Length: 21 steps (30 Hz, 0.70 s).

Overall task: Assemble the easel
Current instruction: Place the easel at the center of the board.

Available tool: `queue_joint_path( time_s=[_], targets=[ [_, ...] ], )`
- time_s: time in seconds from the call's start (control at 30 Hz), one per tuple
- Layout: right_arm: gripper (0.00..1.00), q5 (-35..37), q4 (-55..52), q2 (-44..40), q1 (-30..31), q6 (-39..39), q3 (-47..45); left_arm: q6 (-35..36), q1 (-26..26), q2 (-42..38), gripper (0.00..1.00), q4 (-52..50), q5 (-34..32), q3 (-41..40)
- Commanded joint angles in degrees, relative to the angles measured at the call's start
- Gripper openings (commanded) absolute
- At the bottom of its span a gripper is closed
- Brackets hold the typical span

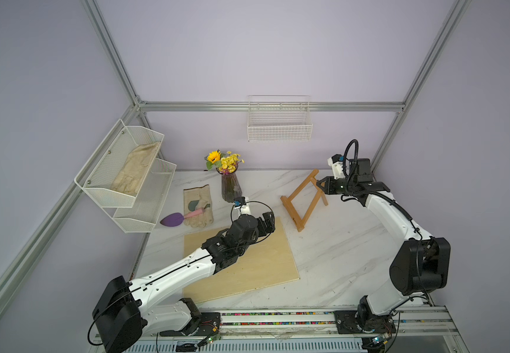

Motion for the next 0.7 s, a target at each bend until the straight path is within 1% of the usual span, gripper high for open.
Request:
queue_joint_path(
  time_s=[0.0, 0.2, 0.23, 0.33, 0.37, 0.47, 0.57, 0.6, 0.63, 0.67],
  targets=[
    [0.08, 2.2, -6.1, -0.7, -0.2, -0.8, -0.6, 0.5, -0.1, -1.6, 1.0, -0.2, -1.0, -1.2],
    [0.28, 3.3, -7.3, -1.7, -0.2, -0.4, 1.2, 0.4, -0.2, -2.0, 1.0, -0.3, -2.0, -1.4],
    [0.34, 3.5, -7.4, -2.5, -0.2, 0.2, 1.6, 0.5, -0.1, -2.0, 1.0, -0.6, -2.0, -1.2],
    [0.44, 2.8, -5.5, -5.7, -0.2, 2.7, 1.0, 0.6, -0.1, -2.2, 1.0, -0.7, -1.9, -0.7],
    [0.51, 2.9, -5.4, -6.3, -0.3, 3.9, 1.0, 0.5, -0.1, -2.2, 1.0, -0.8, -1.9, -0.7],
    [0.61, 4.7, -6.3, -7.1, -0.2, 6.3, 1.3, 0.4, -0.1, -2.4, 1.0, -0.9, -2.1, -0.8],
    [0.62, 9.6, -5.3, -9.4, 0.7, 11.9, -0.3, 0.4, -0.2, -2.8, 1.0, -1.3, -2.6, -1.0],
    [0.65, 12.0, -5.2, -10.8, 1.2, 14.7, -1.2, 0.4, -0.1, -3.0, 1.0, -1.8, -2.8, -1.0],
    [0.65, 14.9, -5.4, -12.2, 2.1, 17.7, -1.9, 0.4, -0.1, -3.3, 1.0, -2.2, -2.8, -1.0],
    [0.65, 16.3, -5.3, -13.3, 3.1, 19.6, -2.7, 0.4, -0.2, -3.5, 1.0, -2.4, -2.9, -1.0]
  ],
)
